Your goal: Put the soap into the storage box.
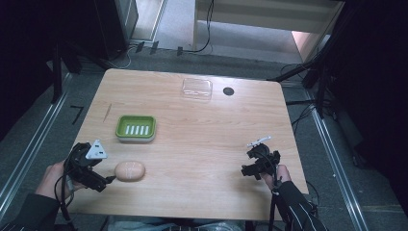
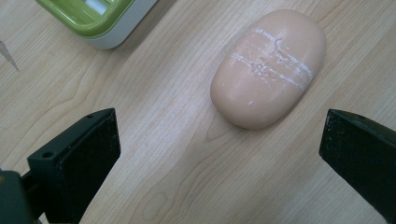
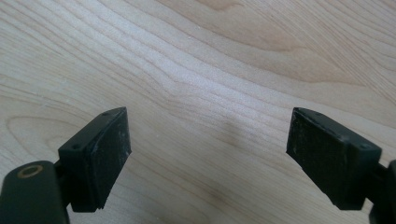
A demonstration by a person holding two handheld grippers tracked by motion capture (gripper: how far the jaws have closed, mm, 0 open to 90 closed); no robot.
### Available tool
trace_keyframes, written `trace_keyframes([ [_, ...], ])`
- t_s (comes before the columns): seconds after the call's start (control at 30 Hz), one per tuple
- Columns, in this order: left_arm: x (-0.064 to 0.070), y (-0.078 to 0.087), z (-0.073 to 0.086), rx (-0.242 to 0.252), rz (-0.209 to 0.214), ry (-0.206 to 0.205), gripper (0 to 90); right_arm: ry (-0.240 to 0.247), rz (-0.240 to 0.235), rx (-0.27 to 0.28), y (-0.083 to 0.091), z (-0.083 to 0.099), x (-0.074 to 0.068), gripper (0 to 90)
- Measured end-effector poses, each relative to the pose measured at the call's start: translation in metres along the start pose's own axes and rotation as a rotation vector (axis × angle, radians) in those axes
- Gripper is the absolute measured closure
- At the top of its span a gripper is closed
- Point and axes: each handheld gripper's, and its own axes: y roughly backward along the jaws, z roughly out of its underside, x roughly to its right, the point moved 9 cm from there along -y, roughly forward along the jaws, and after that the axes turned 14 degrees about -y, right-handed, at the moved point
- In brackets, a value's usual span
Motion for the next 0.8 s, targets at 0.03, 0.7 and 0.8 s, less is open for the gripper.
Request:
trace_keyframes([
  [0.03,0.0,0.0002,0.0,-0.001,0.0,0.0,0.0,0.001,-0.001,0.0,0.0002,0.0,-0.0003,14.3],
  [0.7,0.0039,0.0004,-0.004,-0.003,0.029,-0.037,0.0,0.015,0.003,-0.001,-0.0001,-0.0003,-0.0026,14.3],
  [0.8,0.0037,0.0015,-0.0047,-0.006,0.03,-0.043,0.0,0.02,0.002,0.001,-0.0002,-0.0005,-0.0026,14.3],
])
